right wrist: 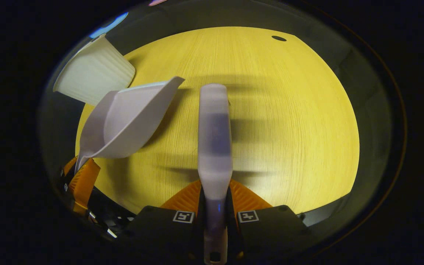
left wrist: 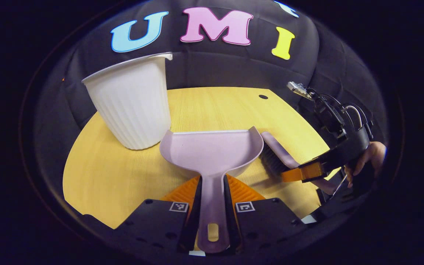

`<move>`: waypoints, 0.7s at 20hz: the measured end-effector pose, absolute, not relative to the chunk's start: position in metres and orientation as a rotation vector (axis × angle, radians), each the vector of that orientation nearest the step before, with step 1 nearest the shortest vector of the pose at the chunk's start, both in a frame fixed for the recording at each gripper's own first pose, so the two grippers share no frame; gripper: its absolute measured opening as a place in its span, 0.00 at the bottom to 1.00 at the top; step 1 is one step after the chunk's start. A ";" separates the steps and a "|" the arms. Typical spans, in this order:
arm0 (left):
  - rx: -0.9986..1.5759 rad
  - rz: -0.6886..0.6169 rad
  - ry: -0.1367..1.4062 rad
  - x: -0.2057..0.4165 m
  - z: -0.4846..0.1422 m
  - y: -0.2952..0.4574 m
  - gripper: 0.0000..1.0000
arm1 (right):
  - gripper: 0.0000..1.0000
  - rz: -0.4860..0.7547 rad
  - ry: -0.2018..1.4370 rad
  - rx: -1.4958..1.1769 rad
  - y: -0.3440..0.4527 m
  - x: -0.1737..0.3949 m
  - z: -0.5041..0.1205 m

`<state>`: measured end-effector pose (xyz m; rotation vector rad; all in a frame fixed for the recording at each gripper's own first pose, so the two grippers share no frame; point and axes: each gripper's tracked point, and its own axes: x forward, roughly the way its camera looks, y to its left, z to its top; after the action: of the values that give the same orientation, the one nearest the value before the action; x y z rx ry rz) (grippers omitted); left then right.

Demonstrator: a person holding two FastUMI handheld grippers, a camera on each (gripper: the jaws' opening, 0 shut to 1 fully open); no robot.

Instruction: Pick up the small broom and dustpan from the desktop, sweep the trash into the dustpan with the broom, and then empty the trash into the garbage bin.

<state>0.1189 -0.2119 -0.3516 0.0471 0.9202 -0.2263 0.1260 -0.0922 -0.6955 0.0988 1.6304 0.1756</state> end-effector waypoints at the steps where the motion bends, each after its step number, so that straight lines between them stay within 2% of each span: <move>1: 0.050 -0.210 0.933 0.116 -0.357 -0.211 0.30 | 0.29 0.170 1.637 0.085 -0.093 0.129 -0.699; 4: 0.084 -0.183 0.993 0.104 -0.379 -0.206 0.30 | 0.29 0.160 1.660 0.067 -0.087 0.140 -0.699; 5: 0.090 -0.179 0.990 0.106 -0.380 -0.206 0.30 | 0.22 0.161 1.667 0.067 -0.084 0.141 -0.698; 6: 0.095 -0.179 0.976 0.109 -0.377 -0.207 0.30 | 0.29 0.165 1.669 0.071 -0.083 0.142 -0.696; 11: 0.062 -0.162 1.045 0.101 -0.379 -0.209 0.32 | 0.30 0.188 1.691 0.072 -0.083 0.133 -0.696; 12: 0.055 -0.164 1.037 0.103 -0.377 -0.207 0.38 | 0.35 0.184 1.697 0.069 -0.086 0.132 -0.696; 14: 0.046 -0.174 1.033 0.108 -0.377 -0.207 0.51 | 0.52 0.180 1.692 0.068 -0.087 0.132 -0.694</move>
<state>0.1084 -0.2075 -0.3770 0.0457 1.0327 -0.1735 0.1322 -0.0868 -0.6939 0.0683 1.6922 0.1802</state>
